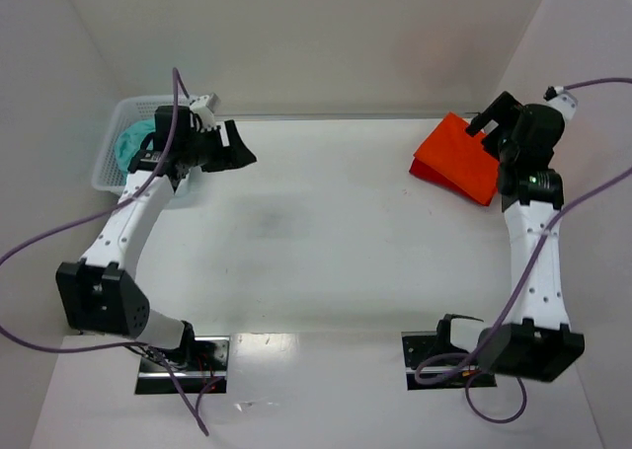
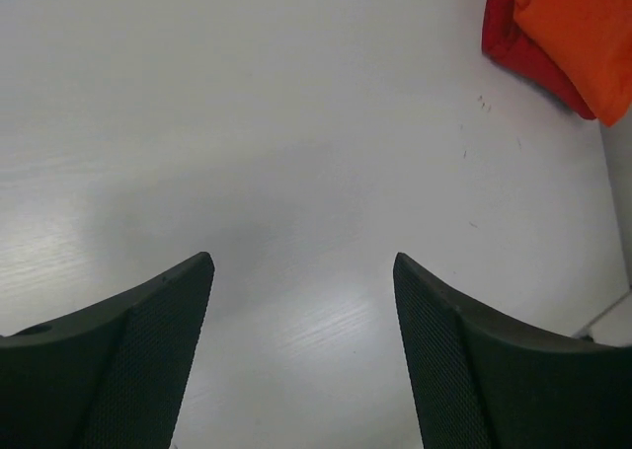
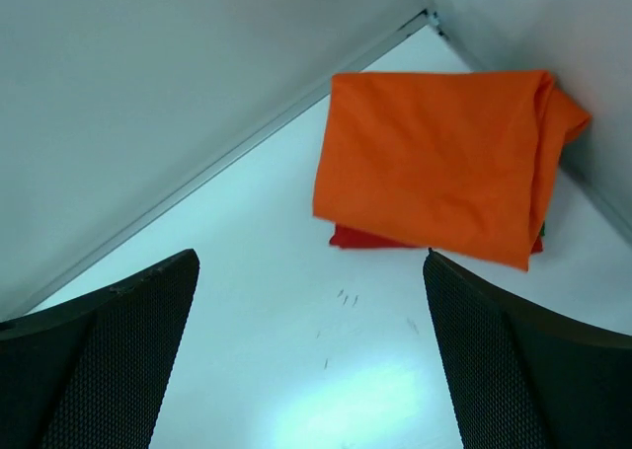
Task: Fold and stack the t-shirts
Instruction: Put the neatly folded tshirt into the corner of the board with the right arm
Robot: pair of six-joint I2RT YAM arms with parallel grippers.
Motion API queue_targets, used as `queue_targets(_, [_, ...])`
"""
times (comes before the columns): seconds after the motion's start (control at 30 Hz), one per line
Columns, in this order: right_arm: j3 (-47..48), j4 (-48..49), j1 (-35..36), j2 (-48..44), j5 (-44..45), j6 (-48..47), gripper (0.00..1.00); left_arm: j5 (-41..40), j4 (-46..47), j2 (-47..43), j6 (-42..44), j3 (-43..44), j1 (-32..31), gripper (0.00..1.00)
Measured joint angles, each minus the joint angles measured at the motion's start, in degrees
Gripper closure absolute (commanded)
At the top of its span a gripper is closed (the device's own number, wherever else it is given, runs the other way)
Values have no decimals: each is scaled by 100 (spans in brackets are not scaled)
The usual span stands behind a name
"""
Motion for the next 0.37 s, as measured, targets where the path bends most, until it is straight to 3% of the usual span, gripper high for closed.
queue_targets(0.37, [-1693,-39,74,-1577,-1106,346,0,-1431,-129,-2509,185,-730,-127,0])
